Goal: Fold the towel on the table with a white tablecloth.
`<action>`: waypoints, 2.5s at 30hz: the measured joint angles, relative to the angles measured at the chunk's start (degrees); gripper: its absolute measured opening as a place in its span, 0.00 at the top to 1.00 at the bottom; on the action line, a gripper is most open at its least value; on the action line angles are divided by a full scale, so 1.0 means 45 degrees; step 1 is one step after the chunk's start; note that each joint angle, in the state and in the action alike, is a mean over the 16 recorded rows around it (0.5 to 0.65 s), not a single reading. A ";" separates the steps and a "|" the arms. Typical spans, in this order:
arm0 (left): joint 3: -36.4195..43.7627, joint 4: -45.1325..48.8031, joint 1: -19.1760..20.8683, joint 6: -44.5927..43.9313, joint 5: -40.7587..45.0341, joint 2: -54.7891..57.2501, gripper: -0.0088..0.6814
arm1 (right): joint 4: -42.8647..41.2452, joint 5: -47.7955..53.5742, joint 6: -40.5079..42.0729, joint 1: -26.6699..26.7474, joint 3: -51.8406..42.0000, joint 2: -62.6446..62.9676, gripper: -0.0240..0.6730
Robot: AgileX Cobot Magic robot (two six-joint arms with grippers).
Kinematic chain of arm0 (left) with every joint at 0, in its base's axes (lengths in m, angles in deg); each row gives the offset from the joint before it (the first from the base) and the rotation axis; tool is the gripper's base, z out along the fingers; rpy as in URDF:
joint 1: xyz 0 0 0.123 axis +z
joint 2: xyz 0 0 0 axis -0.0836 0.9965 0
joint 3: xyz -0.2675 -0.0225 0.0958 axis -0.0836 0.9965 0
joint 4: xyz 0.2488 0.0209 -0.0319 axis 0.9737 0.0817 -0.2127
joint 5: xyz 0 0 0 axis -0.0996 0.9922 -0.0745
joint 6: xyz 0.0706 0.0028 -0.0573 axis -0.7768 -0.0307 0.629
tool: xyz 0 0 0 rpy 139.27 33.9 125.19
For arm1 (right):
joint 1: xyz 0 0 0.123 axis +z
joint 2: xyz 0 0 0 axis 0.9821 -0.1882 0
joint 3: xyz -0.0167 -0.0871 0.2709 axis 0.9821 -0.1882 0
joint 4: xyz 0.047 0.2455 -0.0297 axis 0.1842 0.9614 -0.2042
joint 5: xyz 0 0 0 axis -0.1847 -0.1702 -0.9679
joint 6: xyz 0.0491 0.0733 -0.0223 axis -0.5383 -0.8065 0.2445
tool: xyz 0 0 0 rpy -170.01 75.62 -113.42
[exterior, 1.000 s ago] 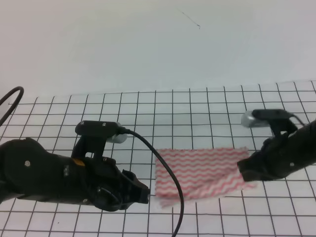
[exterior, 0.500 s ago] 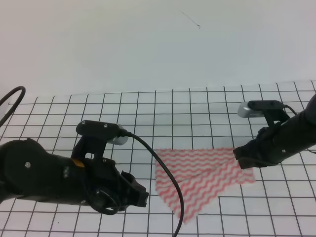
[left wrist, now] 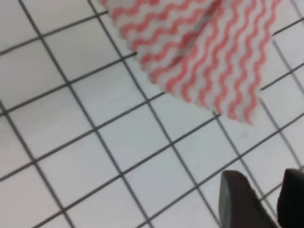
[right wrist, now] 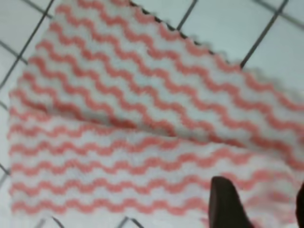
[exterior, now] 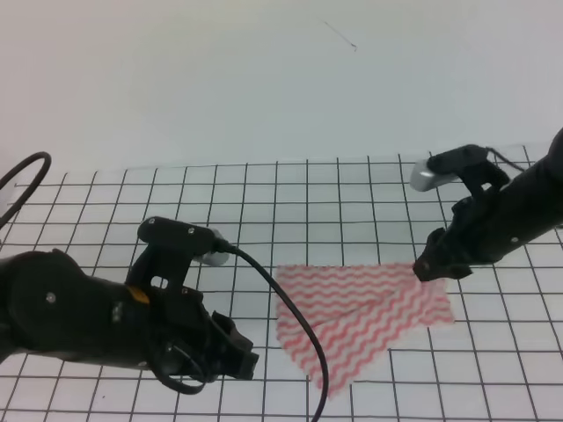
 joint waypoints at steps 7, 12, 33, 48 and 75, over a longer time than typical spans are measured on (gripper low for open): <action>-0.0170 0.0671 -0.0083 -0.1009 0.0129 0.0202 0.76 | -0.0537 0.1018 0.2391 0.0706 0.0167 0.0540 0.51; -0.0496 0.0346 -0.0438 -0.2506 0.0393 0.0770 0.75 | -0.0916 0.1386 0.3043 0.1222 0.0173 0.0811 0.51; -0.4307 0.1911 -0.3041 -0.1467 0.0886 0.6246 0.56 | -0.3518 0.0670 -0.0712 0.0703 0.0173 0.1237 0.51; -0.5703 0.3170 -0.3169 -0.0620 0.1872 0.7962 0.79 | -0.3809 0.1046 -0.0857 0.0673 0.0173 0.1222 0.51; -0.6582 0.6908 -0.4731 0.2534 0.3216 0.7489 0.57 | -0.3843 0.1053 -0.1144 0.0673 0.0173 0.1248 0.51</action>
